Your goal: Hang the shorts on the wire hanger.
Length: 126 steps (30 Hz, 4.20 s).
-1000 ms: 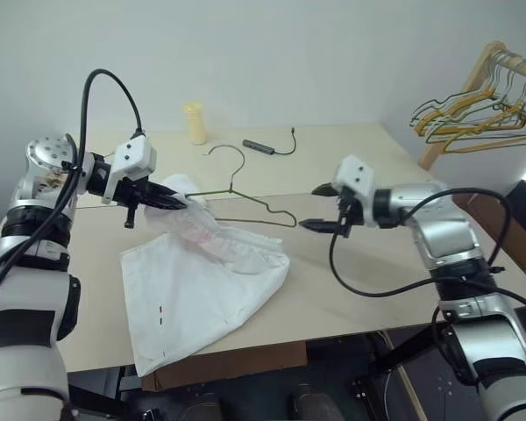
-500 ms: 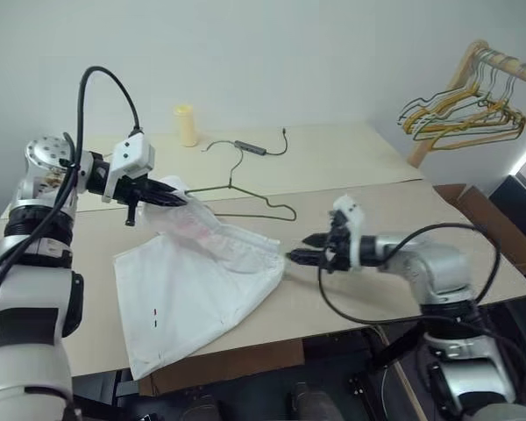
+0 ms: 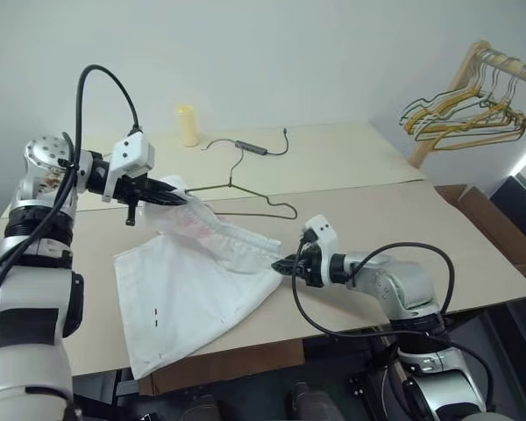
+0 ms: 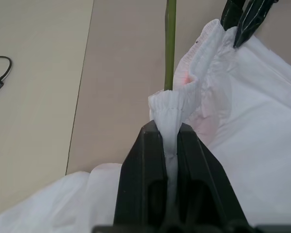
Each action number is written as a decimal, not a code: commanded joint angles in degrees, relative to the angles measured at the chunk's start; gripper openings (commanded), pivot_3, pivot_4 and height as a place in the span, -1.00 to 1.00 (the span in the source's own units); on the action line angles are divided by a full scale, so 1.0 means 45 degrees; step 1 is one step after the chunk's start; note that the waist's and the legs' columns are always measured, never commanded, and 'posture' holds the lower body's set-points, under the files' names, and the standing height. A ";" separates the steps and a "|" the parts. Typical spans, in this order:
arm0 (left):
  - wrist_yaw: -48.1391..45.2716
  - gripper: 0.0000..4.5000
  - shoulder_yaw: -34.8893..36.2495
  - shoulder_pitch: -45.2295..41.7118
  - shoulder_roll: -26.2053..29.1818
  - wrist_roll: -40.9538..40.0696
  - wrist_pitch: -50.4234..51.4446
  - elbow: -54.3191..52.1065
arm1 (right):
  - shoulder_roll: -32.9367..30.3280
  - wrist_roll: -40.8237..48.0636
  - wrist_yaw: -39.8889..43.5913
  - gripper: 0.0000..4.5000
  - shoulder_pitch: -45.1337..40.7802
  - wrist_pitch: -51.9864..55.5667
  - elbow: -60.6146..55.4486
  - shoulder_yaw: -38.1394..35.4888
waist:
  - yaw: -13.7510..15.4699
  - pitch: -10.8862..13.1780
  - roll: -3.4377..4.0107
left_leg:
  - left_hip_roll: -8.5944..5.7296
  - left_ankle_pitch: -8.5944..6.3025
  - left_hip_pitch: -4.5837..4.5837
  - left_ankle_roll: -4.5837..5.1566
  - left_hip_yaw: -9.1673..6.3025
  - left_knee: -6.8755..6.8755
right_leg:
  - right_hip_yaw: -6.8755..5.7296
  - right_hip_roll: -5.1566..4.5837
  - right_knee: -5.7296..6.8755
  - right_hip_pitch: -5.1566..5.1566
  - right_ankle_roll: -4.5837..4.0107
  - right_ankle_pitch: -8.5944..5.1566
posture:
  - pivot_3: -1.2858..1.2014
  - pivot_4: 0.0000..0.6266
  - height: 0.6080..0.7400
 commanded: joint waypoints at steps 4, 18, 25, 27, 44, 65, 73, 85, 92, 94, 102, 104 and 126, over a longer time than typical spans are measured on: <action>-0.0031 -1.00 0.0201 0.0022 0.0377 -0.0689 0.0257 -0.0673 | -0.0304 -0.0250 -0.0247 -0.99 -0.0382 -0.0821 0.0297 -0.0078 | 0.0004 0.0000 0.0000 | 0.0000 0.0000 0.0001 0.0001 -0.0002 -0.0001 | -0.0001 0.0001 0.0001 0.0000 0.0000 -0.0001 | -0.01 -1.00 1.00; -0.0031 -1.00 -0.1283 0.0869 0.1936 -0.3492 0.1445 -0.2817 | -0.2454 -0.1050 0.0429 -0.99 -0.1795 -0.3227 0.3210 -0.0900 | 0.0008 0.0001 0.0000 | 0.0000 -0.0007 0.0001 0.0012 -0.0001 -0.0005 | 0.0005 0.0000 -0.0004 0.0000 0.0006 -0.0005 | -0.01 -1.00 1.00; 0.0116 -1.00 -0.0978 0.0624 0.1623 -0.2166 0.1238 -0.1953 | -0.3287 -0.1212 0.0870 -0.99 -0.1730 -0.4043 0.3396 -0.0823 | 0.0013 0.0000 0.0000 | -0.0002 -0.0007 0.0001 0.0013 0.0002 -0.0003 | 0.0004 0.0001 -0.0005 0.0000 0.0006 -0.0005 | -0.01 -1.00 1.00; 0.0326 -1.00 -0.0955 0.0612 0.1517 -0.1699 0.1000 -0.1734 | -0.3393 -0.1223 0.0923 -0.99 -0.1620 -0.4111 0.3248 -0.0812 | 0.0013 0.0000 0.0000 | -0.0002 -0.0007 0.0001 0.0013 0.0004 -0.0002 | 0.0005 0.0000 -0.0006 0.0001 0.0006 -0.0005 | -0.01 -1.00 1.00; 0.0027 -1.00 -0.0335 0.0535 0.0965 -0.0480 0.0476 -0.1418 | -0.4260 -0.1761 0.1073 -0.99 -0.1386 -0.4841 0.1935 -0.0578 | 0.0008 0.0001 0.0000 | -0.0002 -0.0009 0.0001 0.0015 0.0009 0.0000 | 0.0008 -0.0001 -0.0008 0.0000 0.0006 -0.0005 | -0.02 -1.00 1.00; 0.1271 -1.00 0.0296 0.0091 -0.0146 0.0352 -0.0545 -0.1659 | -0.3376 -0.4988 0.2007 -0.99 -0.5703 -0.5244 -0.0522 0.3597 | 0.0007 0.0001 0.0002 | -0.0001 -0.0017 -0.0003 0.0023 0.0023 0.0006 | 0.0009 -0.0004 0.0002 -0.0013 0.0007 -0.0006 | -0.01 -1.00 1.00; 0.1030 -1.00 0.0748 0.0547 -0.0114 0.0143 -0.0300 -0.2210 | -0.3370 -0.5487 0.2294 -0.99 -0.5469 -0.5761 -0.0519 0.3625 | 0.0014 0.0001 0.0002 | -0.0001 -0.0017 -0.0008 0.0023 0.0021 0.0011 | 0.0006 -0.0006 0.0006 -0.0013 0.0007 -0.0006 | -0.01 -1.00 1.00; 0.0601 -1.00 0.0995 0.0727 -0.0162 -0.0223 -0.0174 -0.2485 | -0.3550 -0.5771 0.2657 0.53 -0.4733 -0.7430 0.0267 0.3336 | -0.0028 0.0001 0.0002 | -0.0001 -0.0018 -0.0002 0.0023 0.0023 0.0011 | 0.0009 -0.0004 0.0007 -0.0012 0.0007 -0.0006 | -0.02 -1.00 1.00; 0.0433 -1.00 0.1024 0.0763 -0.0186 -0.0264 -0.0221 -0.2517 | -0.3406 -0.4531 0.3727 0.53 -0.4712 -0.7092 0.0631 0.2499 | -0.0012 0.0001 0.0002 | -0.0002 -0.0018 -0.0004 0.0024 0.0023 0.0010 | 0.0009 -0.0005 0.0002 -0.0010 0.0008 -0.0006 | -0.02 -1.00 1.00; 0.0246 -1.00 0.1083 0.0768 -0.0225 -0.0386 -0.0274 -0.2555 | -0.3439 -0.3852 0.4424 0.53 -0.4842 -0.6429 0.0692 0.2288 | -0.0011 0.0001 0.0002 | -0.0001 -0.0018 -0.0004 0.0024 0.0021 0.0010 | 0.0008 -0.0004 0.0003 -0.0009 0.0007 -0.0006 | -0.02 -1.00 1.00; -0.0031 -1.00 0.1065 0.0901 -0.0154 -0.0948 -0.0029 -0.2939 | -0.3448 -0.2998 0.5263 0.53 -0.5245 -0.5247 0.1379 0.2058 | -0.0013 0.0001 0.0002 | 0.0000 -0.0018 -0.0002 0.0024 0.0018 0.0012 | 0.0007 -0.0004 0.0004 -0.0005 0.0007 -0.0005 | -0.02 -1.00 1.00; -0.0031 -1.00 0.0915 0.0992 -0.0062 -0.1022 -0.0031 -0.3048 | -0.3351 -0.2907 0.5235 0.45 -0.5316 -0.5170 0.1524 0.2001 | -0.0018 0.0001 0.0002 | -0.0001 -0.0018 -0.0002 0.0024 0.0018 0.0012 | 0.0007 -0.0004 0.0005 -0.0006 0.0007 -0.0006 | -0.02 -1.00 1.00; 0.2165 0.05 0.1245 0.0158 -0.0404 -0.0098 -0.0601 -0.0658 | -0.3238 -0.2501 0.4430 -1.00 -0.4852 -0.4656 0.1031 0.1446 | -0.0024 0.0001 0.0002 | -0.0002 -0.0019 -0.0005 0.0024 0.0021 0.0014 | 0.0007 -0.0005 0.0002 -0.0008 0.0008 -0.0006 | -0.03 -1.00 1.00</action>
